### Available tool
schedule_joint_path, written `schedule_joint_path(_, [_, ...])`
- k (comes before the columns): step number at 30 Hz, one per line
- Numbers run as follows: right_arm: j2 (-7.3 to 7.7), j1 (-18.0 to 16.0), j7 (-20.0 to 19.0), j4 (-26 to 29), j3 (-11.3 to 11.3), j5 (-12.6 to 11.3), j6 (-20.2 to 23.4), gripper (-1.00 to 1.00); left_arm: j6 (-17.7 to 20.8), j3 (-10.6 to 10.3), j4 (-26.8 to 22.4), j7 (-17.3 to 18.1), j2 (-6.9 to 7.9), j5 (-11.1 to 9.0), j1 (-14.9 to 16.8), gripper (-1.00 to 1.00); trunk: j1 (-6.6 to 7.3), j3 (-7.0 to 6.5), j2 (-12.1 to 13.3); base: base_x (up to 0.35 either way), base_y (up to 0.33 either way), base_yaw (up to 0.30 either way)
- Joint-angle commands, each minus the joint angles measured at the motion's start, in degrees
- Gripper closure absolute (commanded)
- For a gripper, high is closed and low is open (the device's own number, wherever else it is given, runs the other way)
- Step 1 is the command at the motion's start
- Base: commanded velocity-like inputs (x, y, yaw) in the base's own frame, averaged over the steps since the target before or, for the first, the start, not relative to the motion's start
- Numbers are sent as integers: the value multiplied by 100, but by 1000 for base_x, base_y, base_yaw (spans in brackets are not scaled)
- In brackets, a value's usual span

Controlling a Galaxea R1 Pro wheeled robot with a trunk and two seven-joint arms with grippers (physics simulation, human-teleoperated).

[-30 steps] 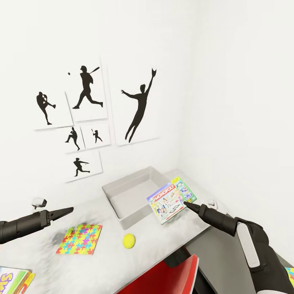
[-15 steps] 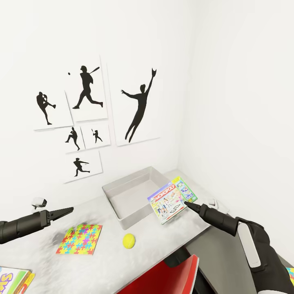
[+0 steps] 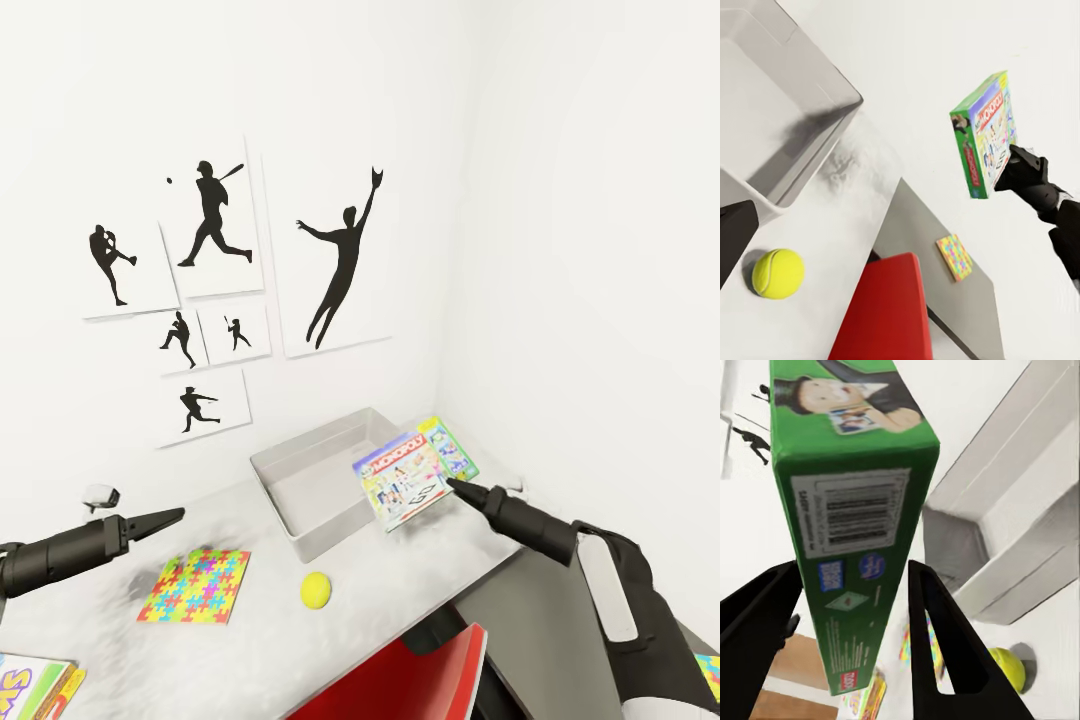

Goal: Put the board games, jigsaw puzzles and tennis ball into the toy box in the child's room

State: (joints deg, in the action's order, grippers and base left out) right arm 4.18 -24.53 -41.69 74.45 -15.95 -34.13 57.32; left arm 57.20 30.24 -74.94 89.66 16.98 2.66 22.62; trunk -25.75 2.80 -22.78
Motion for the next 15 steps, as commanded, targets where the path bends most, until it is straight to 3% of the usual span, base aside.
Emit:
schedule_joint_path(1, [-1, -155, -22, -12, -2, -45, 123, 100, 61, 2, -3, 34, -20, 30, 6, -100, -3, 14, -14, 0, 0, 0])
schedule_joint_path(6, [-115, -976, 48, -345, 131, -154, 268, 100, 61, 5, -3, 34, -50, 40, 6, -100, -3, 14, -14, 0, 0, 0])
schedule_joint_path(10, [-283, -1676, 302, -1373, 361, -160, 268, 100, 61, 8, -3, 34, -54, 42, 6, -100, -3, 14, -14, 0, 0, 0])
schedule_joint_path(15, [-341, -1889, 532, -1978, 404, -170, 268, 100, 63, 6, -3, 34, -54, 35, 6, -100, -3, 14, -14, 0, 0, 0])
